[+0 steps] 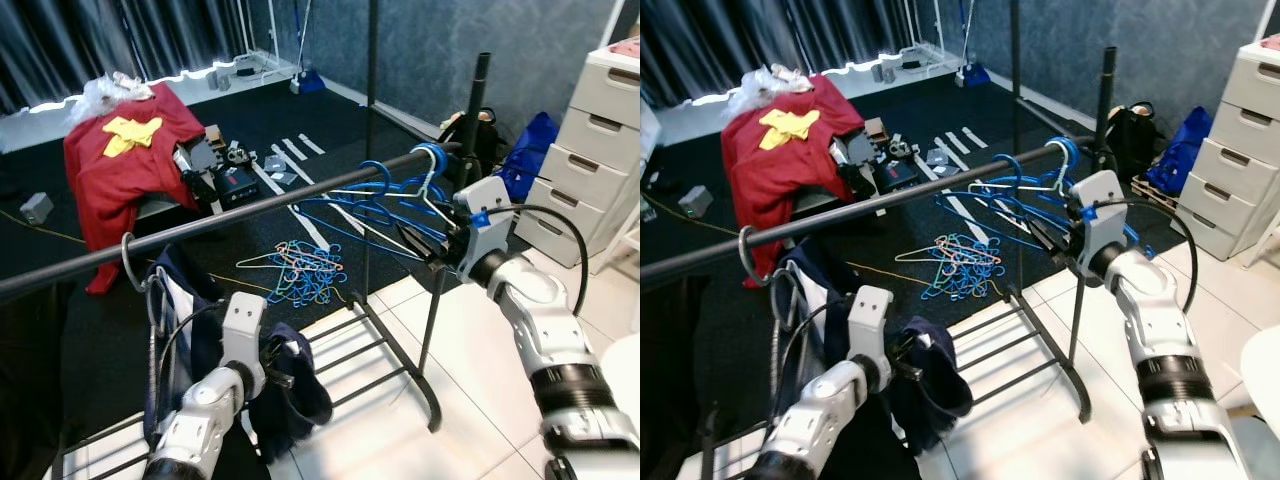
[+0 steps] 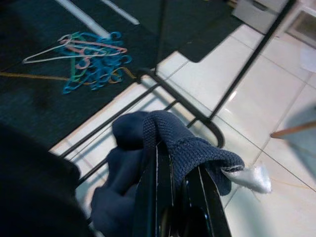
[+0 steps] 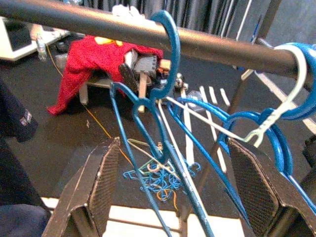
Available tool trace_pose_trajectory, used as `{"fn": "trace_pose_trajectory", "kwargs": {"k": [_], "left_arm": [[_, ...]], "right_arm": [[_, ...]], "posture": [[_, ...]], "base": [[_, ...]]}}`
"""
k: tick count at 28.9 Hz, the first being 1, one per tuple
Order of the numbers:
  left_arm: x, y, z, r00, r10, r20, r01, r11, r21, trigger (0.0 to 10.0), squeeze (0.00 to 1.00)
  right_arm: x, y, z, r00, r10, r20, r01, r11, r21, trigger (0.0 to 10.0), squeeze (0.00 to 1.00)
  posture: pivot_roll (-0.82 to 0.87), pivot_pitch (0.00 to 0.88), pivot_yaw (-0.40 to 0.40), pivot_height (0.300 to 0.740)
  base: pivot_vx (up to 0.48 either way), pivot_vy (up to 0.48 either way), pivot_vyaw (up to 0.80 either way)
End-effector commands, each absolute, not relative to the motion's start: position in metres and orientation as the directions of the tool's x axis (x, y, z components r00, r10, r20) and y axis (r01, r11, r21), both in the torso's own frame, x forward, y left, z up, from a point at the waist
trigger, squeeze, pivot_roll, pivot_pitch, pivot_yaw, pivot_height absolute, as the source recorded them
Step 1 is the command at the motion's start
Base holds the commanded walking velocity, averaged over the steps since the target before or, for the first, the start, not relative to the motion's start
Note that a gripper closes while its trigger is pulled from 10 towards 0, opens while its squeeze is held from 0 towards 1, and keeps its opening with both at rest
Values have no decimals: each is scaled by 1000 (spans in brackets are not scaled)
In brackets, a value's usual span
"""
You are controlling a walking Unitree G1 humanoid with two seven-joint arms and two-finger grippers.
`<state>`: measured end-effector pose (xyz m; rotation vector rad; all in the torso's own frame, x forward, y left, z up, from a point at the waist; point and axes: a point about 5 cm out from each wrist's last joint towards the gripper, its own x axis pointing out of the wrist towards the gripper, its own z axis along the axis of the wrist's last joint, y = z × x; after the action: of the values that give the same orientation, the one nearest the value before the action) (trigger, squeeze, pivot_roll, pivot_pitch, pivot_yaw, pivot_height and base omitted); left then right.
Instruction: Hang hanger
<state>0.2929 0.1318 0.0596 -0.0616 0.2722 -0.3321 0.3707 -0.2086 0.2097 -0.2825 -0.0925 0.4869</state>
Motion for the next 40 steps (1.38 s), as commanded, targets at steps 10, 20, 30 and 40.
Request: {"fn": "trace_pose_trajectory", "kwargs": {"k": [10, 20, 30, 40], "left_arm": [[279, 160, 69, 925, -269, -266, 261, 963, -68, 10000, 0], [275, 160, 68, 920, -274, -279, 266, 962, -65, 10000, 0], [273, 161, 75, 912, -279, -299, 281, 959, -37, 10000, 0], [273, 158, 78, 909, -289, -301, 290, 956, -44, 10000, 0]], "right_arm": [[387, -207, 217, 841, 529, -115, -533, 772, -346, 10000, 0], [392, -207, 225, 830, 538, -146, -551, 749, -369, 10000, 0], [399, -220, 246, 824, 515, -236, -566, 735, -374, 10000, 0], [400, -219, 259, 792, 567, -225, -609, 710, -353, 10000, 0]], "posture": [[72, 183, 72, 740], [77, 192, 72, 740], [75, 195, 64, 740], [73, 189, 69, 740]], "base": [[0, 0, 0], [0, 0, 0], [0, 0, 0], [0, 0, 0]]}}
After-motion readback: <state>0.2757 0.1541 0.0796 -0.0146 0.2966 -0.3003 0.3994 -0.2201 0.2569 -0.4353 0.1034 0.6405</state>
